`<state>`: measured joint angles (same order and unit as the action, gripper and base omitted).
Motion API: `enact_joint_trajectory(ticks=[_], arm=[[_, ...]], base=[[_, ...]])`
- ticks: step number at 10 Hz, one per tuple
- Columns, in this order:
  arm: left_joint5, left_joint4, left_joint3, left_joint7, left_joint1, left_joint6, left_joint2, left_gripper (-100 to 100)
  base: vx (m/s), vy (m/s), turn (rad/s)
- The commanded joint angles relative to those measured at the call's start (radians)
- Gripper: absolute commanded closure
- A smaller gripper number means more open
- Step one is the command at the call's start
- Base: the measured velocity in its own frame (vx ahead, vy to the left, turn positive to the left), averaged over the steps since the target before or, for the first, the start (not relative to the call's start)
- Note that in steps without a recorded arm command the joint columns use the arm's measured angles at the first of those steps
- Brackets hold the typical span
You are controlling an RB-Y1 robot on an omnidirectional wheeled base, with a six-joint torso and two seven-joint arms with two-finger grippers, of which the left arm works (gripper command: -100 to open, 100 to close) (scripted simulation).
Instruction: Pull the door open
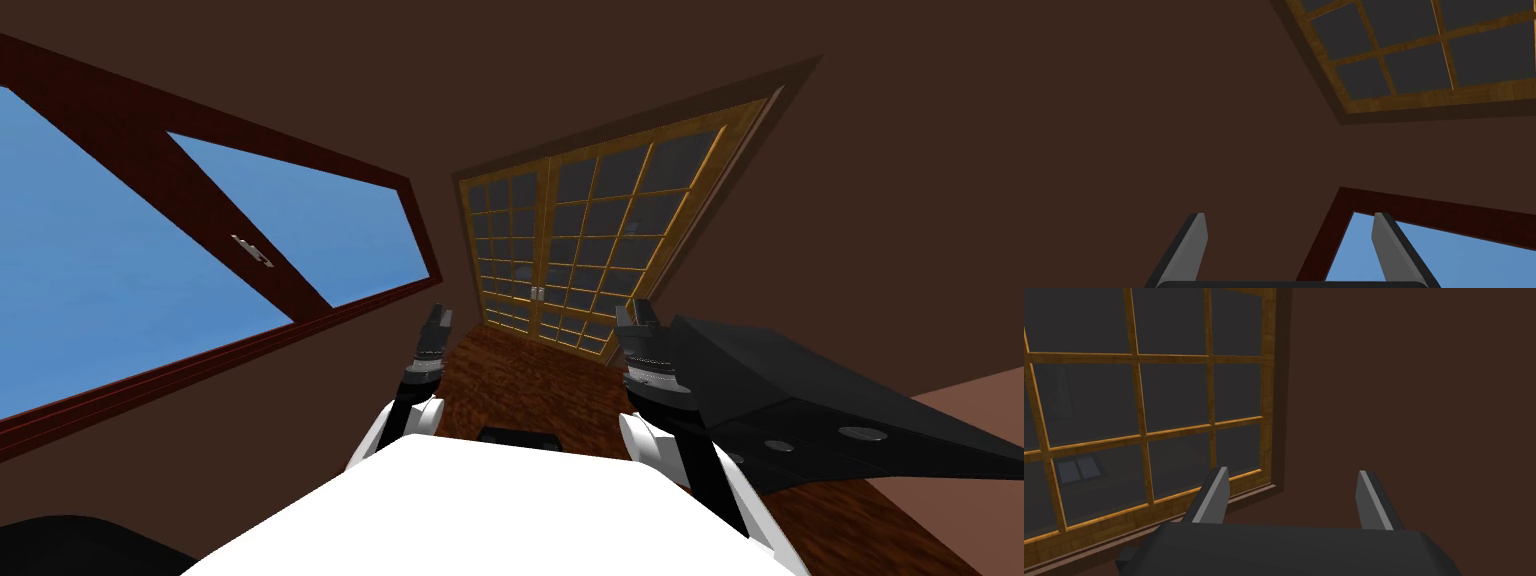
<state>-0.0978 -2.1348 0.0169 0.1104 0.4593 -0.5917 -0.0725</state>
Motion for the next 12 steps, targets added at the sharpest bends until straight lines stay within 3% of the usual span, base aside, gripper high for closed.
enact_joint_trajectory(ticks=[1,12], arm=[[-0.006,0.028,-0.002,0.03,-0.007,-0.003,-0.001,-100],[-0.032,0.269,-0.043,0.244,-0.059,-0.055,-0.024,-100]], base=[[0.087,-0.039,-0.054],[0.101,-0.042,-0.061]])
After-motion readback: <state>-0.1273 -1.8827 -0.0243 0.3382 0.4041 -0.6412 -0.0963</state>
